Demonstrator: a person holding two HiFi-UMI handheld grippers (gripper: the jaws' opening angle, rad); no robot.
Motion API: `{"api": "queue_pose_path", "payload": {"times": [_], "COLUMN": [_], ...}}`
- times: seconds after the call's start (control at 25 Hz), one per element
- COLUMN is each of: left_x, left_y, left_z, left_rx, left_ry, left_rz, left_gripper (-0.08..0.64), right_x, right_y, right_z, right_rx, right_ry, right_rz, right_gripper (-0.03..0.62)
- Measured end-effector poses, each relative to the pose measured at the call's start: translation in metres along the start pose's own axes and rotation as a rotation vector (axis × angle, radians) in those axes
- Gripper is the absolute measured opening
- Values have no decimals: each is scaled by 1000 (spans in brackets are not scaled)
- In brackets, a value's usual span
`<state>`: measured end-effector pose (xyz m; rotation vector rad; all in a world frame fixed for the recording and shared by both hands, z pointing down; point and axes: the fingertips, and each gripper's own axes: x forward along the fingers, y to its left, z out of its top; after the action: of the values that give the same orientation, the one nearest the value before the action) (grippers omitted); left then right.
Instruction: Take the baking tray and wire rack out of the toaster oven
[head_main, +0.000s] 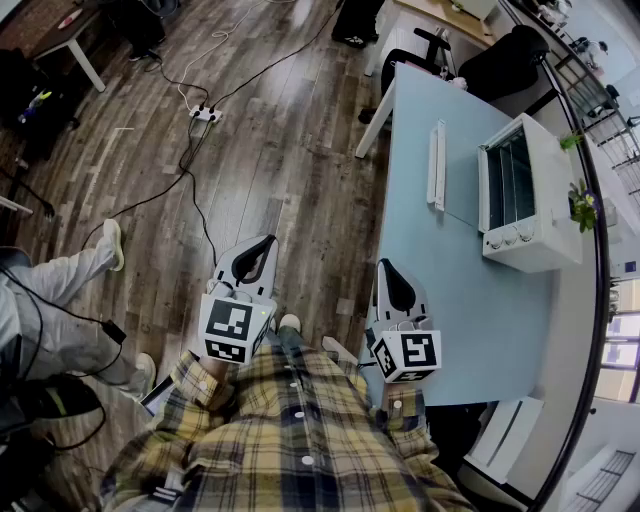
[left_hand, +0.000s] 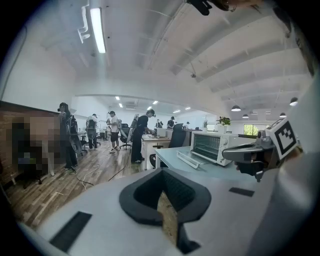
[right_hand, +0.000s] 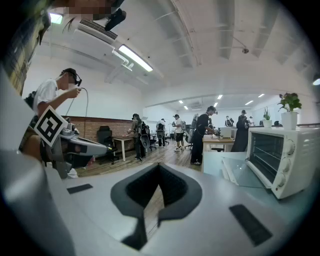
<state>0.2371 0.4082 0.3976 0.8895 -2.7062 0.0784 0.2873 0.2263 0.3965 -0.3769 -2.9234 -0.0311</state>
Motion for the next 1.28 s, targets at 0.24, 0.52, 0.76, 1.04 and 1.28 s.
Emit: {"api": "queue_pose_path", "payload": {"times": [0.24,0.52,0.76,1.04,1.28], "left_x": [-4,-3,29,108,174], "left_y": [-3,5,26,60,108], "left_z": [-1,-1,3,28,62], "left_rx": [0,-32,-52,-22,-4], "left_ry": [13,-12,-16,-22,-30], "left_rz": [-10,-1,-25,-127,-168], "left_gripper": [-8,-2,43,95,124], "right_x": [-3,-1,27,93,163], "right_y": [-5,-4,-11,-35,-64], "right_z": [-3,4,5,15,35], "right_rx": [33,110,137,152,155], "right_ry": [-3,-55,-42,-27,-32], "right_rz": [-17,2,-7,-84,-134], "right_gripper": [3,8,88,140,174]}}
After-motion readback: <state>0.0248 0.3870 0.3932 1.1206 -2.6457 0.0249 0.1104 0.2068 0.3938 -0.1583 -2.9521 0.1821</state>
